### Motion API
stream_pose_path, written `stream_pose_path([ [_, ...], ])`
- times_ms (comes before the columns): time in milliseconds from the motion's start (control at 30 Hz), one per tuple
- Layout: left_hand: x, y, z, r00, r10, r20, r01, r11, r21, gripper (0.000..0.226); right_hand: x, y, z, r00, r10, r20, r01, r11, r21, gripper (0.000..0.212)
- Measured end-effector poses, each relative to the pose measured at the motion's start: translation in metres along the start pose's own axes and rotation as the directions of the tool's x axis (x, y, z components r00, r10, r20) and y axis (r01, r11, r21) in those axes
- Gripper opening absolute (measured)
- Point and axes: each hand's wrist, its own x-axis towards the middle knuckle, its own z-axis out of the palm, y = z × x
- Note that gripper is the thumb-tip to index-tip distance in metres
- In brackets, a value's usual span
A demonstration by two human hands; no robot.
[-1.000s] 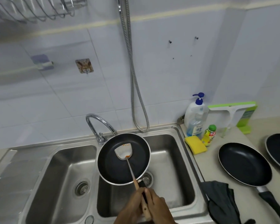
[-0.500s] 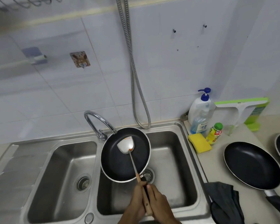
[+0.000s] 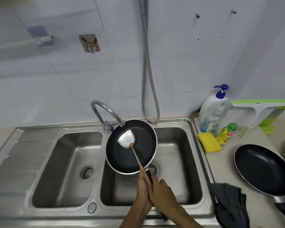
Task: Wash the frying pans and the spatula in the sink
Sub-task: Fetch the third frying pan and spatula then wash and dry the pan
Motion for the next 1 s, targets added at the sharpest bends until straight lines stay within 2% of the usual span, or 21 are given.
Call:
stream_pose_path([
  [33, 0.002, 0.001, 0.003, 0.999, -0.038, 0.020, 0.040, 0.991, -0.126, 0.045, 0.002, -0.003, -0.001, 1.000, -0.019, -0.001, 0.019, 0.998, -0.066, 0.038],
  [100, 0.010, -0.004, 0.001, 0.998, -0.046, 0.031, 0.052, 0.963, -0.265, 0.049, 0.007, -0.008, -0.002, 0.999, -0.046, -0.010, 0.044, 0.983, -0.176, 0.034],
  [167, 0.017, -0.006, -0.002, 0.999, -0.043, 0.021, 0.048, 0.957, -0.287, 0.054, 0.012, -0.010, -0.005, 0.997, -0.058, -0.050, 0.044, 0.967, -0.251, 0.033],
  [233, 0.019, -0.005, -0.004, 0.999, -0.046, 0.028, 0.052, 0.958, -0.283, 0.060, 0.014, -0.006, -0.008, 0.989, -0.080, -0.122, 0.048, 0.967, -0.250, 0.030],
  [367, 0.030, -0.008, -0.004, 0.993, -0.100, -0.065, 0.074, 0.942, -0.329, 0.073, 0.007, 0.019, -0.018, 0.965, -0.106, -0.240, 0.082, 0.991, -0.108, 0.018],
  [500, 0.037, -0.013, -0.002, 0.984, -0.055, -0.171, 0.006, 0.961, -0.277, 0.047, -0.009, 0.061, -0.016, 0.930, 0.018, -0.366, 0.000, 0.999, 0.050, 0.009],
  [600, 0.035, -0.014, 0.002, 0.975, 0.015, -0.220, -0.067, 0.971, -0.230, 0.040, -0.030, 0.088, 0.000, 0.889, 0.140, -0.437, -0.055, 0.978, 0.201, 0.010],
  [767, 0.037, -0.023, 0.006, 0.951, 0.143, -0.274, -0.175, 0.980, -0.097, 0.037, -0.042, 0.109, 0.027, 0.877, 0.309, -0.368, -0.227, 0.942, 0.249, 0.007],
  [867, 0.030, -0.021, 0.010, 0.940, 0.205, -0.271, -0.231, 0.971, -0.066, 0.031, -0.027, 0.108, 0.028, 0.898, 0.331, -0.291, -0.286, 0.940, 0.186, 0.006],
  [1000, 0.030, -0.022, 0.010, 0.931, 0.233, -0.281, -0.249, 0.968, -0.022, 0.031, 0.017, 0.105, 0.029, 0.898, 0.354, -0.262, -0.328, 0.935, 0.137, 0.017],
])
